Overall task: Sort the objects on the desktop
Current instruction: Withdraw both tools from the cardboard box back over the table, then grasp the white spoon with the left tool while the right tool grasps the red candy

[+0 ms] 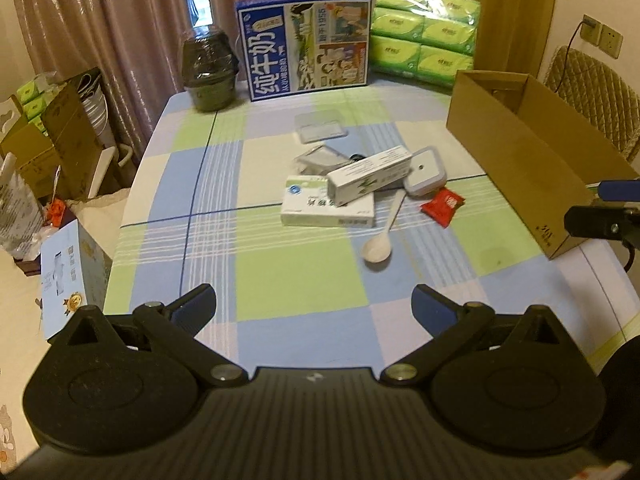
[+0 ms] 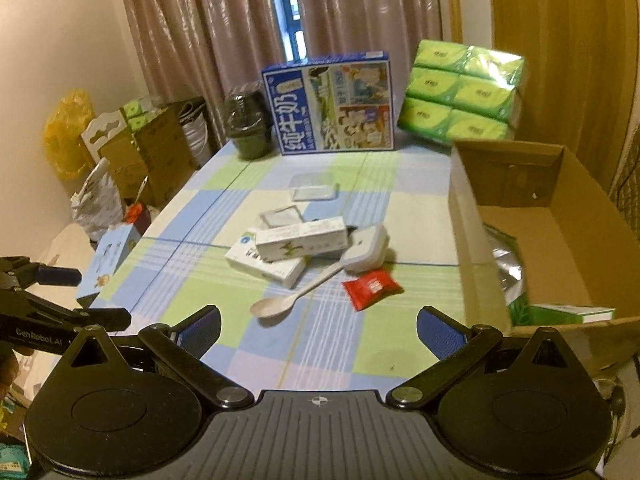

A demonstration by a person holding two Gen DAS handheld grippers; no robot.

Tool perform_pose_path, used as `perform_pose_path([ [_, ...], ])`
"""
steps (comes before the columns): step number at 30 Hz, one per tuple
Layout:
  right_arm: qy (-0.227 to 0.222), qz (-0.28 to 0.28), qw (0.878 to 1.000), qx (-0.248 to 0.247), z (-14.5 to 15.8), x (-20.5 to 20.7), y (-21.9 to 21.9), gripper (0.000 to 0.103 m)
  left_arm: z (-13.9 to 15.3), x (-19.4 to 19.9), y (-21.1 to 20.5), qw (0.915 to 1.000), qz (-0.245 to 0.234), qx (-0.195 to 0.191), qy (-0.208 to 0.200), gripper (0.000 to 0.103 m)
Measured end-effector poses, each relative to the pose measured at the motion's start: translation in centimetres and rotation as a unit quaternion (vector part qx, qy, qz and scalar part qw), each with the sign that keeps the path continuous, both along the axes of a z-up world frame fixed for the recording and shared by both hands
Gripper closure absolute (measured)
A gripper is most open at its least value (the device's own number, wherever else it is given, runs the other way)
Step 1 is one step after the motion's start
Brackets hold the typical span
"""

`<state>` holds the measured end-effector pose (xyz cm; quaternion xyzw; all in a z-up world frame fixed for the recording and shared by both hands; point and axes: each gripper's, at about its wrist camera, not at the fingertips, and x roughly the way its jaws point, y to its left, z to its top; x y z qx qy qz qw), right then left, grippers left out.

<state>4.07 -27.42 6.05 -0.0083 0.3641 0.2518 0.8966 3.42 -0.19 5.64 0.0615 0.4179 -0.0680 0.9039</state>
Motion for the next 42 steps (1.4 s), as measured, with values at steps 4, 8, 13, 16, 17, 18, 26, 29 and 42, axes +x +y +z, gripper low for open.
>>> perform_pose_path([
  [4,0.008,0.002,1.0,-0.002,-1.1,0.3,0.8,0.002,-0.8,0.5,0.8,1.0,0.002,-0.002,0.004,0.001],
  [8,0.017,0.001,1.0,-0.002,-2.2,0.9,1.2,0.002,-2.0,1.1,0.9,0.9999,-0.007,-0.01,0.008,0.001],
  [13,0.019,-0.008,1.0,-0.006,-3.8,2.0,1.4,0.002,-3.5,2.2,0.7,0.9985,-0.032,-0.042,0.013,0.001],
  [16,0.015,-0.011,1.0,-0.008,-4.9,2.7,1.5,0.002,-4.6,3.2,0.1,0.9985,-0.044,-0.03,0.016,0.001],
  [17,0.012,-0.014,1.0,-0.01,-5.2,3.0,1.5,0.002,-5.1,3.5,-0.1,0.9984,-0.047,-0.026,0.017,0.001],
  [18,0.01,-0.016,1.0,-0.012,-5.6,3.3,1.6,0.002,-5.6,3.9,-0.3,0.9984,-0.05,-0.022,0.018,0.001],
  [26,-0.001,-0.004,0.999,-0.032,-8.6,6.0,2.5,0.007,-9.2,6.6,-1.6,0.9951,-0.097,-0.013,0.017,0.014],
  [29,-0.001,0.002,0.999,-0.043,-9.9,7.3,2.7,0.015,-10.1,7.5,-2.2,0.9928,-0.119,-0.013,0.01,0.02],
  [42,-0.022,0.035,0.995,-0.095,-13.8,11.5,3.6,0.024,-13.5,10.8,-4.3,0.9809,-0.194,-0.005,0.003,0.04],
])
